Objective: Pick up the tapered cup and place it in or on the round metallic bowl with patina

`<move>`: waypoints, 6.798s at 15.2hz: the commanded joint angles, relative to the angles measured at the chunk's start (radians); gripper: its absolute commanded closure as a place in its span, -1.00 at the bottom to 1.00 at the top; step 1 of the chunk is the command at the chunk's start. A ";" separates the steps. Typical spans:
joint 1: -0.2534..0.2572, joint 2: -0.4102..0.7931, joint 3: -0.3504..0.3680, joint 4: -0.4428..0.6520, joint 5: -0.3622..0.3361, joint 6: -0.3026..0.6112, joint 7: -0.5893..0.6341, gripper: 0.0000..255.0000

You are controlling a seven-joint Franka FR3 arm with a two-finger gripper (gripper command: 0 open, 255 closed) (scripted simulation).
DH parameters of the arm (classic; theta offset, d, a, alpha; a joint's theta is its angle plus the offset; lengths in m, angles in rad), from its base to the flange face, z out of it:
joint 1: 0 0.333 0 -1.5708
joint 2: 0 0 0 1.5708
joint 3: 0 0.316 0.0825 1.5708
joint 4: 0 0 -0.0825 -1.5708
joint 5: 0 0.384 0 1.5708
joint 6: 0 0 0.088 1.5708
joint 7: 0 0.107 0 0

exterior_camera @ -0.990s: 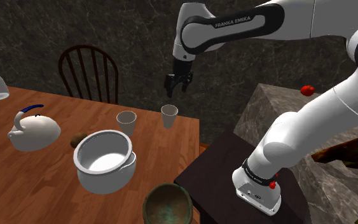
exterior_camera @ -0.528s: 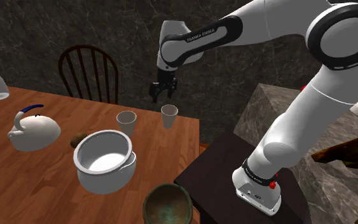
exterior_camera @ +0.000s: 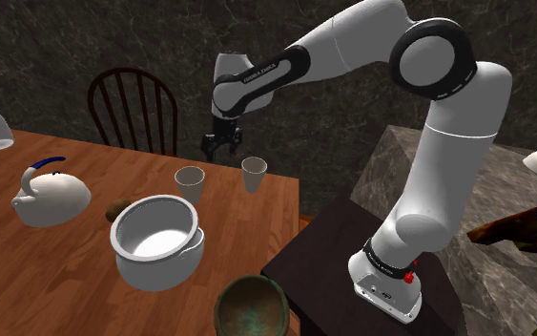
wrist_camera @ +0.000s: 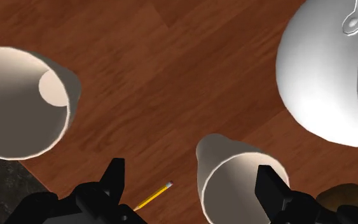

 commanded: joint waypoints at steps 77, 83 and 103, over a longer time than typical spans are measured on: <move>0.093 -0.265 0.067 -0.135 0.049 -0.097 0.157 1.00; 0.140 -0.458 0.111 -0.327 0.104 -0.086 0.213 1.00; 0.423 -1.027 0.321 -0.670 0.349 -0.245 0.536 1.00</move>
